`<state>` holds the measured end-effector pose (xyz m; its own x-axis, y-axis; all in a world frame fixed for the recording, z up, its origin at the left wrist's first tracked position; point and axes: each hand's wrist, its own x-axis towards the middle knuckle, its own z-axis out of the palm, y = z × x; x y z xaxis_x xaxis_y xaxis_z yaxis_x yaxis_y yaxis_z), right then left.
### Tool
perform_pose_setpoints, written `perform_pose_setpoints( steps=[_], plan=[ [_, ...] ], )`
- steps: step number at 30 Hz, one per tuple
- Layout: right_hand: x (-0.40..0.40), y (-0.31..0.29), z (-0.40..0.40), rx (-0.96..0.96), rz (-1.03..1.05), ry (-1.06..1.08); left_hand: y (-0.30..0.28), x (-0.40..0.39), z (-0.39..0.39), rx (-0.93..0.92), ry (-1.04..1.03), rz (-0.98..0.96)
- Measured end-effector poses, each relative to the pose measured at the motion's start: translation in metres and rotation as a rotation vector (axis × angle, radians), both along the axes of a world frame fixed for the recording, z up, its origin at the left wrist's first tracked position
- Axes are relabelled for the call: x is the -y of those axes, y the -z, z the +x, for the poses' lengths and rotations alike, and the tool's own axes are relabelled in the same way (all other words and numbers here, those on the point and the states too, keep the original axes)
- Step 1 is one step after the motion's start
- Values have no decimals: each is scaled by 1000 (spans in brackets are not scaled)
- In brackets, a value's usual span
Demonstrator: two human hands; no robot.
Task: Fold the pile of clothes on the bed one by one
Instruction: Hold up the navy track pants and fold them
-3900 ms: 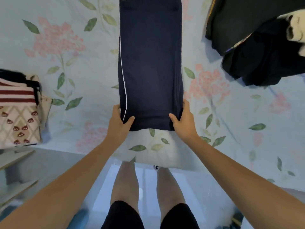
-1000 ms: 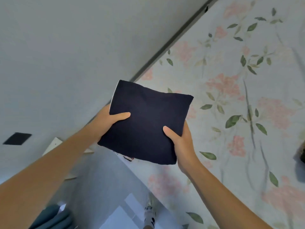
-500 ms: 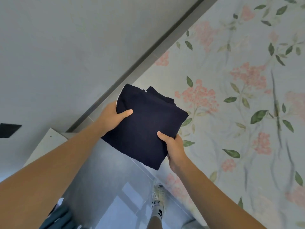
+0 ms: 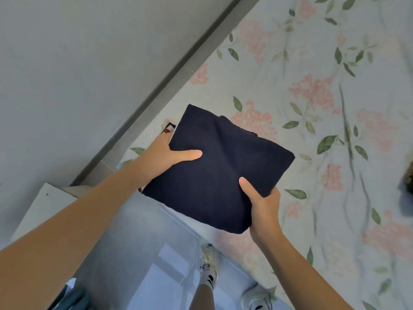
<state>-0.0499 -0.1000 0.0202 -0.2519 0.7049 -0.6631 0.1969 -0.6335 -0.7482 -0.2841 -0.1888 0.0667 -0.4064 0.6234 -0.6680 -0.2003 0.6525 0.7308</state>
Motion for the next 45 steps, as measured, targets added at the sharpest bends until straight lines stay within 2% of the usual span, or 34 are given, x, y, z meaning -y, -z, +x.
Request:
perform_pose_setpoints(
  steps=[4, 8, 11, 14, 19, 21, 24, 26, 28, 30, 33, 36, 40, 45],
  plan=[
    [-19, 18, 72, 133, 39, 71, 32, -35, 62, 79, 138, 31],
    [-25, 57, 129, 253, -13, 97, 88, -52, 128, 0, 277, -1],
    [-19, 89, 149, 272, -69, 51, 131, -48, 157, -69, 325, -108],
    [-15, 104, 150, 255, -53, 53, 146, -42, 165, -191, 259, -204],
    [-7, 108, 147, 252, -8, 33, 154, -37, 167, -390, 160, -171],
    [-3, 108, 147, 355, 83, -25, 155, -36, 171, -478, 181, -213],
    [-4, 99, 145, 648, 335, -87, 146, -36, 183, -838, 367, -264],
    [-7, 93, 143, 808, 669, -212, 142, -37, 191, -1092, 569, -147],
    [-7, 96, 141, 804, 923, -373, 149, -37, 196, -1211, 738, -16],
    [-1, 111, 140, 745, 954, -531, 162, -32, 199, -1174, 829, -1],
    [8, 141, 151, 741, 868, -746, 185, -23, 200, -1084, 870, -35],
    [5, 149, 158, 743, 852, -840, 186, -23, 202, -1118, 892, -75],
    [-5, 127, 177, 642, 902, -755, 151, -45, 230, -1171, 903, -3],
    [-56, 86, 240, 639, 852, -576, 123, -106, 297, -1151, 1004, 187]
  ],
)
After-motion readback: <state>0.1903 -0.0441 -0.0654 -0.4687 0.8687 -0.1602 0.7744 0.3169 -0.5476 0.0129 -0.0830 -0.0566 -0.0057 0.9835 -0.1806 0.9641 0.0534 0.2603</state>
